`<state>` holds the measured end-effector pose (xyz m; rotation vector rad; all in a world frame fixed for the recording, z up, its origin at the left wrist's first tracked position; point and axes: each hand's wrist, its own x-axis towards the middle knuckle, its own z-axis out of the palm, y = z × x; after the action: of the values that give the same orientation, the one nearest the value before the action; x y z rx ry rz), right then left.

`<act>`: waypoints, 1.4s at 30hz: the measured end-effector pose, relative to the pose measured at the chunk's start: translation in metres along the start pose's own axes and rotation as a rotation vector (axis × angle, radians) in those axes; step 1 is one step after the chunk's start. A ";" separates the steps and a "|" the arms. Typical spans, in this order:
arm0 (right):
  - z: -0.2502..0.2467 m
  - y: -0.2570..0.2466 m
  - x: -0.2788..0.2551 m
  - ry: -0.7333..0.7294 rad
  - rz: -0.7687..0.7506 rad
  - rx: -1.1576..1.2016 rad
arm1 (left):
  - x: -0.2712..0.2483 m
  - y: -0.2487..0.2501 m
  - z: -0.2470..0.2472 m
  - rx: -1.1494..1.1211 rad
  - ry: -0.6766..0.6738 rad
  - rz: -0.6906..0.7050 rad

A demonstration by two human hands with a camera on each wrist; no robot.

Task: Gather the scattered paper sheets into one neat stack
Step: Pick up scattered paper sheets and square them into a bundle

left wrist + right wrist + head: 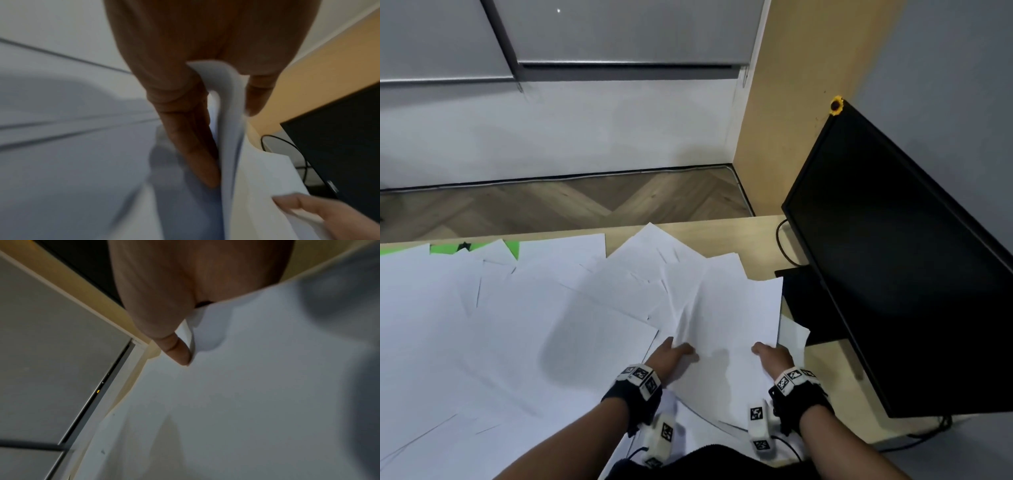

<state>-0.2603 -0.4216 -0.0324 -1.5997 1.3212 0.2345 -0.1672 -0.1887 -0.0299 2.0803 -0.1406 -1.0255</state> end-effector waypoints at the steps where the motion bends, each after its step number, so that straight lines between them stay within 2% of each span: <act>1: 0.003 0.002 -0.001 -0.010 0.003 -0.028 | 0.001 -0.002 0.006 -0.041 -0.004 -0.007; 5: 0.010 0.009 -0.003 0.001 -0.004 -0.093 | 0.001 0.006 0.010 -0.078 -0.002 -0.020; 10: -0.001 0.018 -0.001 0.177 -0.057 -0.041 | -0.005 0.022 -0.006 -0.231 -0.024 0.114; 13: -0.011 0.018 0.000 0.186 -0.149 0.163 | -0.007 0.036 -0.016 -0.290 -0.047 0.240; 15: -0.014 0.015 0.000 0.101 -0.155 0.391 | -0.007 0.044 -0.019 -0.388 -0.071 0.262; 17: -0.014 0.014 0.003 -0.037 -0.104 0.570 | -0.004 0.044 -0.017 -0.493 -0.110 0.220; 19: -0.014 0.016 0.008 -0.104 -0.074 0.605 | 0.002 0.040 -0.012 -0.452 -0.130 0.153; 21: -0.014 0.022 0.015 -0.049 -0.072 0.505 | 0.007 0.031 -0.007 -0.262 -0.137 0.083; 23: -0.015 0.025 0.019 0.001 -0.079 0.382 | 0.010 0.020 -0.003 0.031 -0.117 0.034; 24: -0.015 0.027 0.019 0.004 -0.083 0.328 | 0.012 0.015 -0.002 0.127 -0.067 0.037; 27: -0.014 0.030 0.015 0.004 -0.100 0.229 | 0.018 0.008 -0.003 0.190 0.114 0.059; 28: -0.013 0.031 0.014 0.009 -0.112 0.227 | 0.021 0.008 -0.003 0.225 0.116 0.064; 31: -0.011 0.034 0.016 0.041 -0.177 0.221 | 0.023 0.016 -0.003 0.373 -0.003 0.044; 32: -0.010 0.033 0.017 0.050 -0.195 0.194 | 0.023 0.020 -0.004 0.408 0.005 0.039; 37: -0.013 0.036 0.024 0.112 -0.202 0.138 | 0.043 0.033 -0.021 0.325 0.286 -0.056; 42: -0.018 0.040 0.022 0.148 -0.139 0.128 | 0.051 0.052 -0.014 0.107 0.403 -0.259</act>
<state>-0.2928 -0.4451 -0.0610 -1.6163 1.3030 -0.0535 -0.1113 -0.2365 -0.0204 2.4027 0.2898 -0.7339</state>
